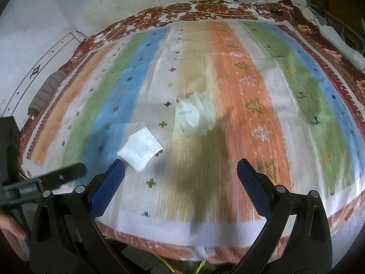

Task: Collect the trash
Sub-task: 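Move both open tools back to the white paper and clear packet, then grasp the white paper with the left tool while the right tool grasps the clear packet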

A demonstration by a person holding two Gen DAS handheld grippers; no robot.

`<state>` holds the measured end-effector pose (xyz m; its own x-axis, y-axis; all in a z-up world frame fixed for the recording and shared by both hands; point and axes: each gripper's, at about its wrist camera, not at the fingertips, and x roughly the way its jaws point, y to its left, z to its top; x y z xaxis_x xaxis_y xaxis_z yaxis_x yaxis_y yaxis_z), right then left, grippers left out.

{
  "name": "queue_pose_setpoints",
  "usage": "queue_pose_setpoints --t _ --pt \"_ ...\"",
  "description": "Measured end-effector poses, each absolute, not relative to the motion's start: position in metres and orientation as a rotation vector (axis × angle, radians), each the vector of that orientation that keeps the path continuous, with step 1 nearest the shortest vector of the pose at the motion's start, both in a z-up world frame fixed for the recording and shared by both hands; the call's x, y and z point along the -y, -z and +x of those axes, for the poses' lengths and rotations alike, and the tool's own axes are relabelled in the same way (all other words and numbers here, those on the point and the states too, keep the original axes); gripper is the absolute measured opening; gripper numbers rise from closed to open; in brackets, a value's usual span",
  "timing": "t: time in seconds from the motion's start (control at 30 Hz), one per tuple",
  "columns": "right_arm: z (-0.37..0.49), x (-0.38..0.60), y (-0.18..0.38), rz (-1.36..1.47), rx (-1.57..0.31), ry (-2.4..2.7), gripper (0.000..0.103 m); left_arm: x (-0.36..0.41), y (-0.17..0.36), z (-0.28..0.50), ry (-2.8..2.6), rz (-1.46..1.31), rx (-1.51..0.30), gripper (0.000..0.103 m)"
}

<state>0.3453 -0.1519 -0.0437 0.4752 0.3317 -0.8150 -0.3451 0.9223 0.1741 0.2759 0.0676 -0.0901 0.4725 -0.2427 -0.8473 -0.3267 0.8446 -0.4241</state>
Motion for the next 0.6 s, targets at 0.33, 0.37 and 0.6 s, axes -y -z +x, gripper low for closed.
queue_pose_setpoints --t 0.33,0.37,0.6 --pt "0.389 0.150 0.061 0.072 -1.049 -0.430 0.088 -0.065 0.119 0.306 -0.049 -0.684 -1.137 0.096" --pt "0.394 0.153 0.065 0.117 -1.065 -0.434 0.087 -0.066 0.123 0.307 -0.052 -0.689 -1.143 0.096" --pt "0.415 0.140 0.078 0.011 -1.044 -0.432 0.077 -0.070 0.139 0.320 -0.091 -0.716 -1.160 0.091"
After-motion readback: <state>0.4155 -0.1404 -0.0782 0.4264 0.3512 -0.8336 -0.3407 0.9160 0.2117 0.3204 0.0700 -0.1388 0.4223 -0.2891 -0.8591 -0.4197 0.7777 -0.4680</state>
